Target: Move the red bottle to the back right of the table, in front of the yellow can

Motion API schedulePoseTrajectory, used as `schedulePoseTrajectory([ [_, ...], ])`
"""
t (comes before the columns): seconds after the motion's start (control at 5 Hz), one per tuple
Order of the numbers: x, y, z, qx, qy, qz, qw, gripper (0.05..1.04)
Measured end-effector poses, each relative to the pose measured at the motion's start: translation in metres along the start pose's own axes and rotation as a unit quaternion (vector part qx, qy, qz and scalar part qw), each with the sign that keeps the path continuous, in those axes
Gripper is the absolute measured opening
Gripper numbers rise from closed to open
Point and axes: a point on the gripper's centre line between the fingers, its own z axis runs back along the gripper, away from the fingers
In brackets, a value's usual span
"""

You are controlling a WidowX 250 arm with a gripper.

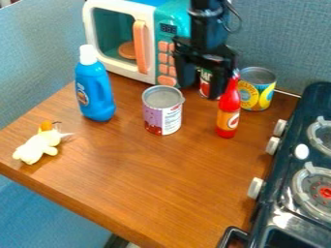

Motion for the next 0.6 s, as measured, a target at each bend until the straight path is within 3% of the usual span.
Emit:
schedulePoseTrajectory([
  [0.2, -0.038, 0.004, 0.008, -0.002, 0.008, -0.005, 1.0, 1.001],
  [0.4, -0.064, 0.025, 0.016, 0.016, 0.01, 0.004, 0.9998, 1.001],
  [0.6, -0.078, 0.049, 0.01, 0.035, 0.017, 0.004, 0.9992, 1.001],
])
